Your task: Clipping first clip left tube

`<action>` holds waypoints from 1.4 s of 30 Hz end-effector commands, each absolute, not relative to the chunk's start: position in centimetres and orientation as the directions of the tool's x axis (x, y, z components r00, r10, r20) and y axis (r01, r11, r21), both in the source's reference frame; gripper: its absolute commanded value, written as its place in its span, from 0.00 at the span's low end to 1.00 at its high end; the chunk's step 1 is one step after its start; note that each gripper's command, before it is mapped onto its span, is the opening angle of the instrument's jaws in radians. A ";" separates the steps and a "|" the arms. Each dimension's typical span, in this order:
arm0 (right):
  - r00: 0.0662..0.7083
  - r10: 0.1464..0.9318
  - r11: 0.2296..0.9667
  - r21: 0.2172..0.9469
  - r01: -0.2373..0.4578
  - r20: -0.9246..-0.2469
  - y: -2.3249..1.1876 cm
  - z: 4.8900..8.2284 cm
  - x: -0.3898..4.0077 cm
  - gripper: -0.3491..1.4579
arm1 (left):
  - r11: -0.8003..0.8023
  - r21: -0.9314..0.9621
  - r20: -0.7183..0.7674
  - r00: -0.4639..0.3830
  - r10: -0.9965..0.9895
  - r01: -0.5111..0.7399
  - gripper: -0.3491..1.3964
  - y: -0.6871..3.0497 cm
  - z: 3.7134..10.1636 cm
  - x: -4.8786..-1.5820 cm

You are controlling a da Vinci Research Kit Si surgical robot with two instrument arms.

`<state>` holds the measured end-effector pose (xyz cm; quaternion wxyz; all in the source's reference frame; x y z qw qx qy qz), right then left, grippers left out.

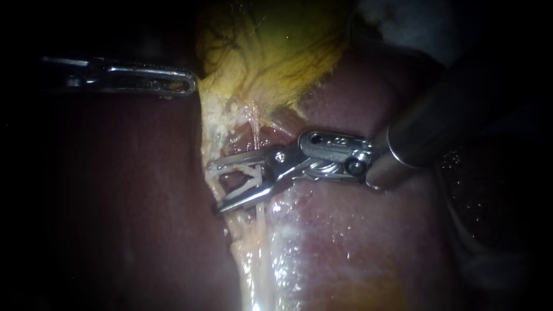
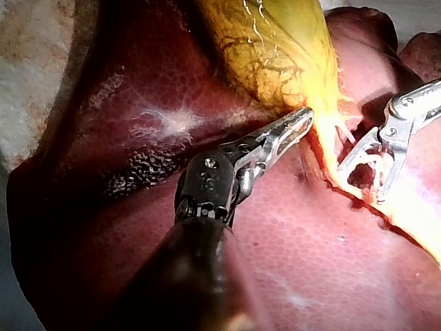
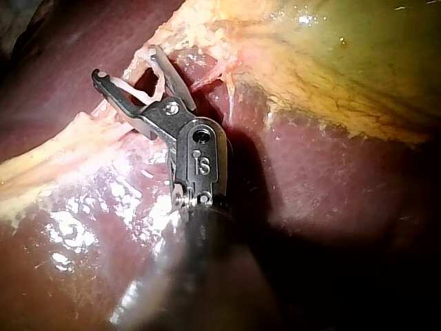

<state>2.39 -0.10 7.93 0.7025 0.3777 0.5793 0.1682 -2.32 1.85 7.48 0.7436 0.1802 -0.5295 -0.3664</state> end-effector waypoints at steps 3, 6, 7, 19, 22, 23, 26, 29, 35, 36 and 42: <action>0.272 0.674 0.657 0.726 0.203 -0.686 -0.10 7.90 2.37 0.49 | 0.667 0.656 0.655 0.171 -0.736 0.354 0.00 1.85 7.48 -2.32; 0.272 0.676 0.655 0.727 0.204 -0.685 -0.08 7.87 2.36 0.49 | 0.667 0.656 0.655 0.171 -0.736 0.354 0.00 1.85 7.48 -2.32; 0.272 0.676 0.655 0.728 0.205 -0.685 -0.08 7.86 2.35 0.49 | 0.667 0.656 0.655 0.171 -0.736 0.354 0.00 1.85 7.48 -2.32; 0.274 0.683 0.637 0.735 0.230 -0.678 0.03 7.62 2.10 0.49 | 0.667 0.656 0.655 0.171 -0.736 0.353 0.00 1.84 7.48 -2.31; 0.276 0.681 0.631 0.735 0.247 -0.678 0.02 7.60 2.02 0.49 | 0.667 0.656 0.655 0.171 -0.736 0.353 0.00 1.84 7.48 -2.31; 0.278 0.679 0.630 0.734 0.254 -0.679 0.00 7.60 2.00 0.49 | 0.667 0.656 0.655 0.171 -0.736 0.353 0.00 1.84 7.48 -2.31; 0.288 0.675 0.620 0.734 0.278 -0.680 -0.03 7.60 1.93 0.48 | 0.667 0.656 0.655 0.171 -0.736 0.353 0.00 1.84 7.48 -2.31; 0.300 0.673 0.605 0.736 0.303 -0.676 -0.04 7.62 1.88 0.48 | 0.667 0.656 0.655 0.171 -0.736 0.353 0.00 1.84 7.48 -2.31; 0.314 0.679 0.588 0.747 0.310 -0.664 -0.09 7.75 1.83 0.48 | 0.667 0.656 0.655 0.171 -0.736 0.353 0.00 1.84 7.48 -2.31; 0.316 0.681 0.585 0.750 0.308 -0.661 -0.10 7.79 1.83 0.48 | 0.667 0.656 0.655 0.171 -0.736 0.353 0.00 1.84 7.48 -2.31; 0.328 0.687 0.576 0.761 0.300 -0.649 -0.20 8.03 1.82 0.48 | 0.667 0.656 0.655 0.171 -0.736 0.353 0.00 1.84 7.48 -2.31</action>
